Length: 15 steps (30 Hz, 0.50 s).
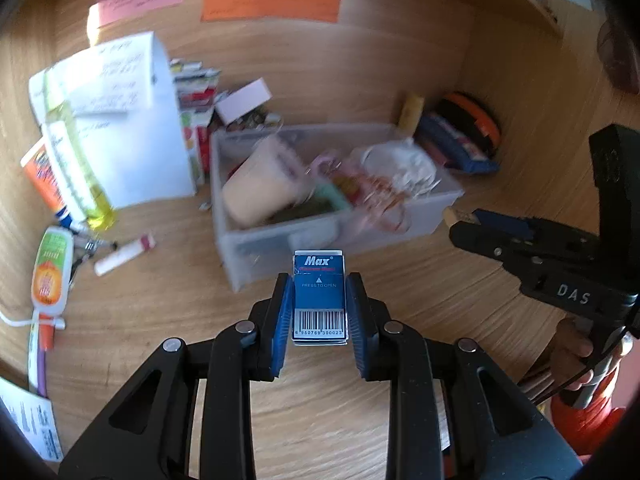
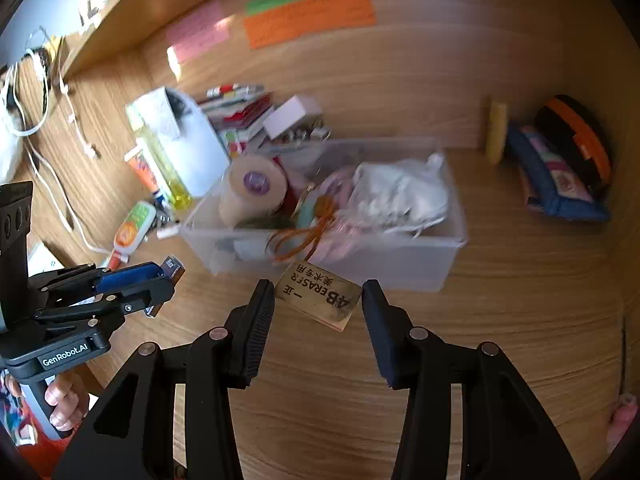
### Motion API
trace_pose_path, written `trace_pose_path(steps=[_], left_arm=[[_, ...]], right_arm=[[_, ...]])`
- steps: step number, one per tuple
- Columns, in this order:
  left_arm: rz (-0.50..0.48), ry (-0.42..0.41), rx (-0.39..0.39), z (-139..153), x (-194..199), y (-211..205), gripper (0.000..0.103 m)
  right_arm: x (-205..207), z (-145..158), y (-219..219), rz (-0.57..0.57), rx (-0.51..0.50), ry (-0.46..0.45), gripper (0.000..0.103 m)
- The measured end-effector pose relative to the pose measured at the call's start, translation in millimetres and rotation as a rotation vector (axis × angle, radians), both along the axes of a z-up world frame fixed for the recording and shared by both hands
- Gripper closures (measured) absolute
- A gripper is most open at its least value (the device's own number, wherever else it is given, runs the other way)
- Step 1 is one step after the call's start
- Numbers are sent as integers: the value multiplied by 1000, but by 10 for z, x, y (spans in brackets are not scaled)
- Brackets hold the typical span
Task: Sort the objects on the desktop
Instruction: 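Grasp and lift the small white eraser with the right gripper, then lower the staple box and eraser into the clear box and open both grippers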
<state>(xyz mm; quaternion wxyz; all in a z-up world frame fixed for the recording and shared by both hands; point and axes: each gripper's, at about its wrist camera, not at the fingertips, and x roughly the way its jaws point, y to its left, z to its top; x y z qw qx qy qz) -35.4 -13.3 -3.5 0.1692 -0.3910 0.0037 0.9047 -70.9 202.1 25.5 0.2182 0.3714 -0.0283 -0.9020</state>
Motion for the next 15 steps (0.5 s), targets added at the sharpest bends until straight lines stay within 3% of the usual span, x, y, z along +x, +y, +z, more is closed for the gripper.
trace_pose_path(steps=[8, 15], left_arm=[[-22, 45, 17, 194, -219, 203, 76], [-36, 13, 37, 97, -516, 311, 76]], right_arm=[[-176, 144, 165, -30, -7, 36, 61], [-423, 119, 214, -36, 5, 34, 61]])
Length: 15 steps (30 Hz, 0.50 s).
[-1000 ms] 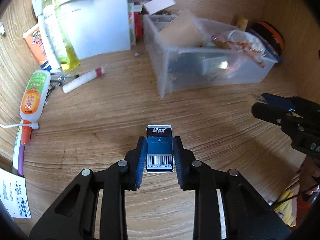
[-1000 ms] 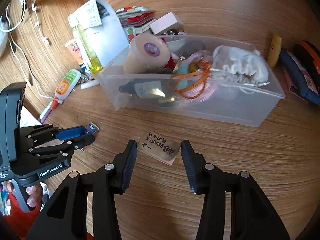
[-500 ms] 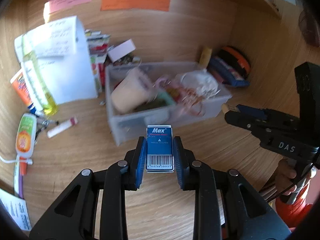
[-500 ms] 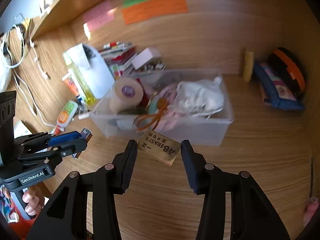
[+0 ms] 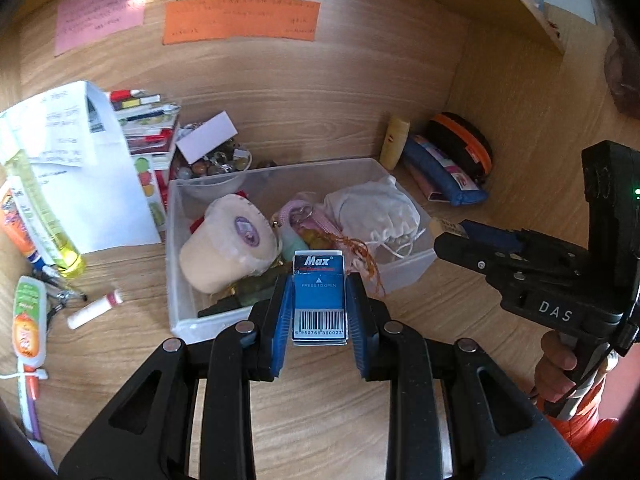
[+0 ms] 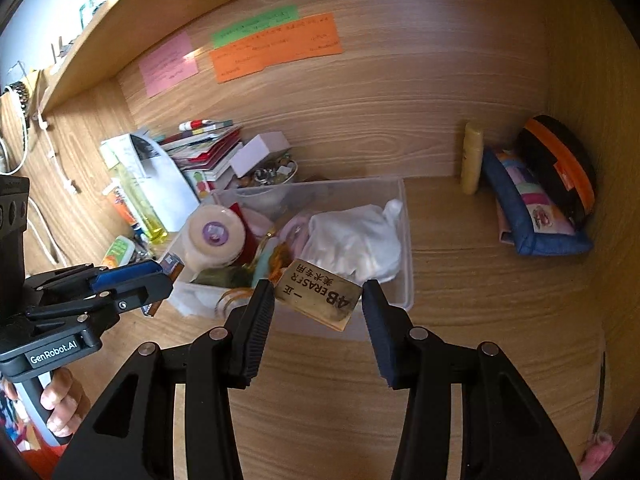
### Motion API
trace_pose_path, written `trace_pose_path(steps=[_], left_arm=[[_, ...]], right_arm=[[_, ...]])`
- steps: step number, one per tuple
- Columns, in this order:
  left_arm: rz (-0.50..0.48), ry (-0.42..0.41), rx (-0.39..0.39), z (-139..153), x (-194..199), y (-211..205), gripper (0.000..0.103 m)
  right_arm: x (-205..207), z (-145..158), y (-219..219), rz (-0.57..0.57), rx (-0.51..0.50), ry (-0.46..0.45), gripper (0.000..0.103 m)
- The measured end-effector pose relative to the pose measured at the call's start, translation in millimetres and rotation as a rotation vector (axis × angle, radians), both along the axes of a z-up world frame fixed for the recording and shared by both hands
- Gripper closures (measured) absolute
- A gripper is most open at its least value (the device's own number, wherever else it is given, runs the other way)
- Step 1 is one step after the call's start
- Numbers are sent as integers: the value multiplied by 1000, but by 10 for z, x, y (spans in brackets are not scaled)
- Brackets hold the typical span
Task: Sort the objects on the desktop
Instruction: 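Lower the staple box and eraser into the clear box and open both grippers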
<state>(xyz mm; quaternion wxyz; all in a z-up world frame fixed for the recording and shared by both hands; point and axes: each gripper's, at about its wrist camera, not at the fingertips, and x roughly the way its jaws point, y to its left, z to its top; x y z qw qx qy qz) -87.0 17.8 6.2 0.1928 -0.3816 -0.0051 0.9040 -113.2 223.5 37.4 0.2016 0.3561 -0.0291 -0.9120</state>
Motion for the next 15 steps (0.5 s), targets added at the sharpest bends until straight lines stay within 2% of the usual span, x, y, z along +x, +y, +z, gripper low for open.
trace_pose_path(steps=[12, 15], left_arm=[[-17, -71, -11, -191, -533, 126, 76], [-24, -92, -15, -268, -614, 162, 76]], right_arm=[[-438, -226, -121, 43, 14, -54, 61], [-526, -331, -142, 64, 2, -91, 61]])
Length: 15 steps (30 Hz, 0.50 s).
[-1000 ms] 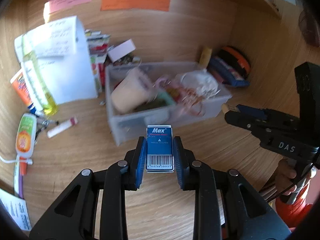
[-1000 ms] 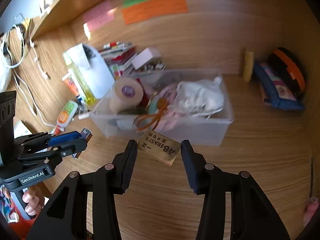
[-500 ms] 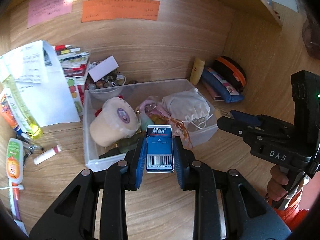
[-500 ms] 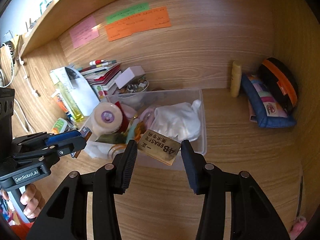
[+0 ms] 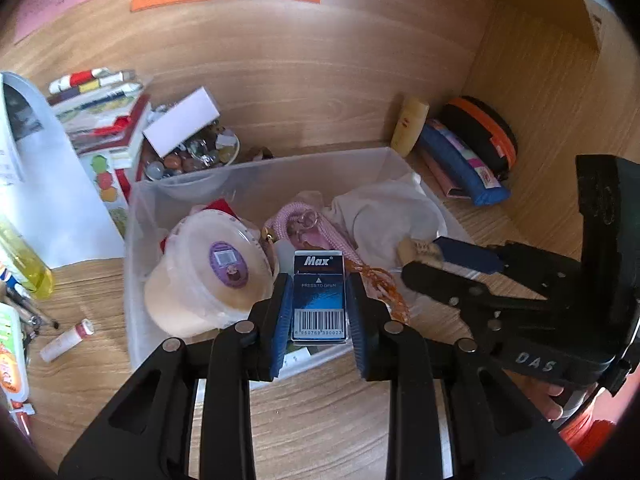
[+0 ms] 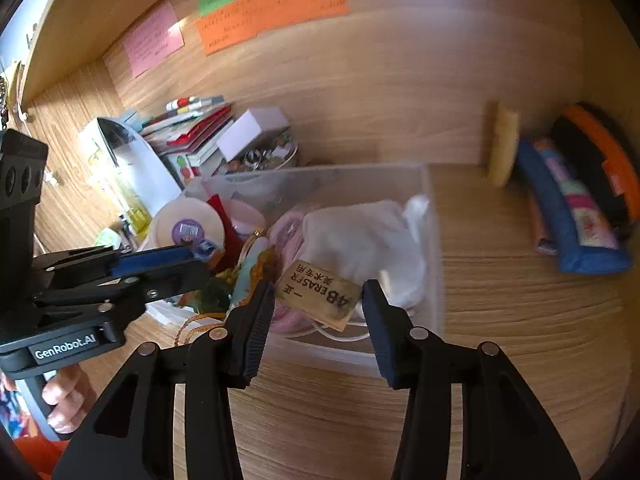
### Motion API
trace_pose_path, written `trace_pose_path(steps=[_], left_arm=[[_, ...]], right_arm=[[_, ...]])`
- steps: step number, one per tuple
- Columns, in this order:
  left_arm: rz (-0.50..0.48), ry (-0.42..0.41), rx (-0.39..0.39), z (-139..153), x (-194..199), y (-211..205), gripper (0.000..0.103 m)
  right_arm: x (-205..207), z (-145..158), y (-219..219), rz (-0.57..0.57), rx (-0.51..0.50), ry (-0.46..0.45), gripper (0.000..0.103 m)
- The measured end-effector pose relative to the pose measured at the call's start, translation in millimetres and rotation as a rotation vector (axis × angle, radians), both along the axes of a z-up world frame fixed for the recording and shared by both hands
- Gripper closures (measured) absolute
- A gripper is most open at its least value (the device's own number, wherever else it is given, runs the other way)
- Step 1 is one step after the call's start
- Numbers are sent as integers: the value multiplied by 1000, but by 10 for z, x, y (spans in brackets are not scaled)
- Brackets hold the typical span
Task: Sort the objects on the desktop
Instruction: 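Lower the staple box and eraser into the clear box and open both grippers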
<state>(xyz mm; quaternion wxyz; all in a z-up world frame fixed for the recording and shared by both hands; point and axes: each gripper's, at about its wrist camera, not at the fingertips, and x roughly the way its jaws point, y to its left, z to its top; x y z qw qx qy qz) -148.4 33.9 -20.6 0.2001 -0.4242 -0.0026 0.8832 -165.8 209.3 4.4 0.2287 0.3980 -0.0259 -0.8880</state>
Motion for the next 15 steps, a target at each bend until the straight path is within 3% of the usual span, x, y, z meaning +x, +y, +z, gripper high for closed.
trace_pose_path(steps=[7, 15], left_arm=[[-6, -40, 12, -86, -65, 8, 74], [-1, 9, 12, 61, 58, 7, 60]], right_arm=[[19, -53, -110, -14, 98, 48, 58], [43, -31, -97, -14, 83, 28, 58]])
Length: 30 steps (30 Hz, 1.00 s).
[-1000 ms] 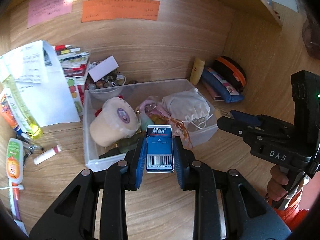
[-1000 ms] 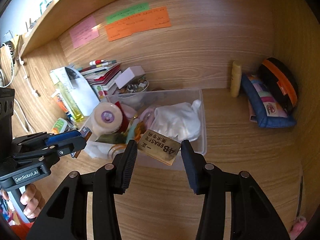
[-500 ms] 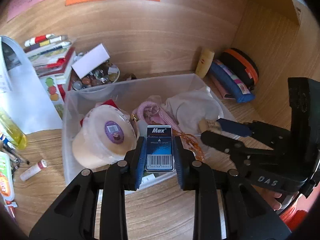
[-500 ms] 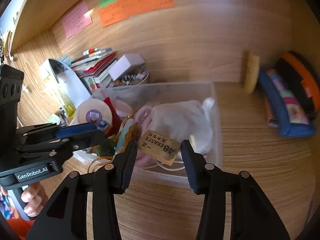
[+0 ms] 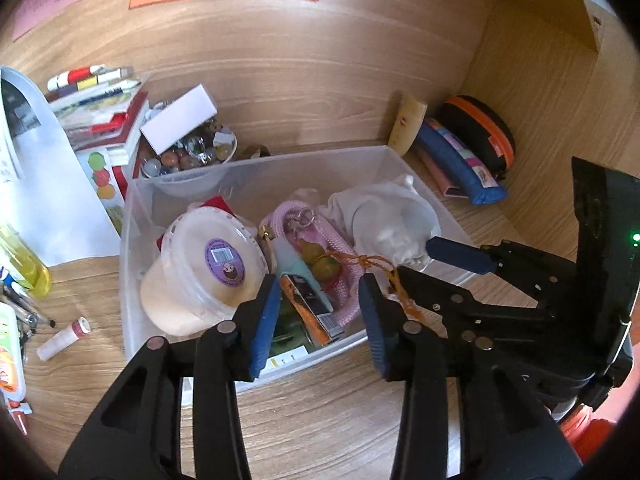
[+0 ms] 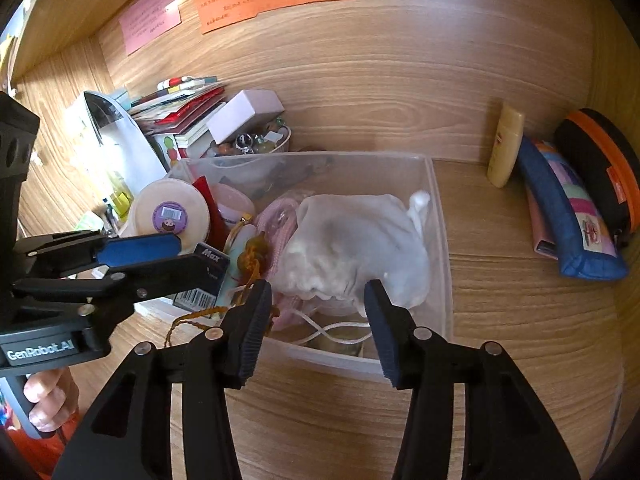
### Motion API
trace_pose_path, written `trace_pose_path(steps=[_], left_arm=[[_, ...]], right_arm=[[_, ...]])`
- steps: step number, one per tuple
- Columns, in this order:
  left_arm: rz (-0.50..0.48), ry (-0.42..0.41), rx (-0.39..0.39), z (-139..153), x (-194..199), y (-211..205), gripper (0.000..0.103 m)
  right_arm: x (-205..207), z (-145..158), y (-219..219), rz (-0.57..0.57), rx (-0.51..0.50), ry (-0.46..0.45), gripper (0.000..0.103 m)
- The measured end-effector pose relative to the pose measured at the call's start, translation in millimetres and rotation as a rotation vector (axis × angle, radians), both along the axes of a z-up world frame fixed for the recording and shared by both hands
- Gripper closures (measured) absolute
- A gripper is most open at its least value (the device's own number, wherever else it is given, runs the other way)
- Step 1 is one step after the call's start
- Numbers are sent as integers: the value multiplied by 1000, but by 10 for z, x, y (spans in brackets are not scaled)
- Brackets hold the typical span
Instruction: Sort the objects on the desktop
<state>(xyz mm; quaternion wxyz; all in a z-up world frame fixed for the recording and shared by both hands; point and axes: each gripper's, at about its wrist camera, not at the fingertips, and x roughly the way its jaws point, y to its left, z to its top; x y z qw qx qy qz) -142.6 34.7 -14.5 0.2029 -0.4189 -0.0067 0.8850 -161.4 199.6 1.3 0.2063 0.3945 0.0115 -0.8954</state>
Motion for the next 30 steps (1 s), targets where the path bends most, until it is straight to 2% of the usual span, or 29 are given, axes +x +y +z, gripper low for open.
trace_pose_path(steps=[4, 8, 12, 18, 22, 24, 30], left_arm=[[18, 35, -6, 89, 91, -32, 50], [49, 57, -7, 154, 189, -100, 46], [112, 94, -35, 187, 293, -176, 35], [195, 141, -76, 217, 444, -279, 34], [231, 149, -93, 211, 503, -318, 31], [253, 159, -95, 207, 535, -340, 20], [287, 186, -120, 213, 621, -359, 18]], right_arm=[[86, 70, -12, 8, -5, 12, 57], [188, 148, 5, 2, -11, 35, 47], [303, 234, 32, -9, -14, 60, 37], [473, 336, 38, -23, -4, 105, 24], [581, 384, 36, -19, 5, 123, 22], [624, 394, 36, -18, 5, 128, 22], [690, 395, 33, -13, 0, 126, 22]])
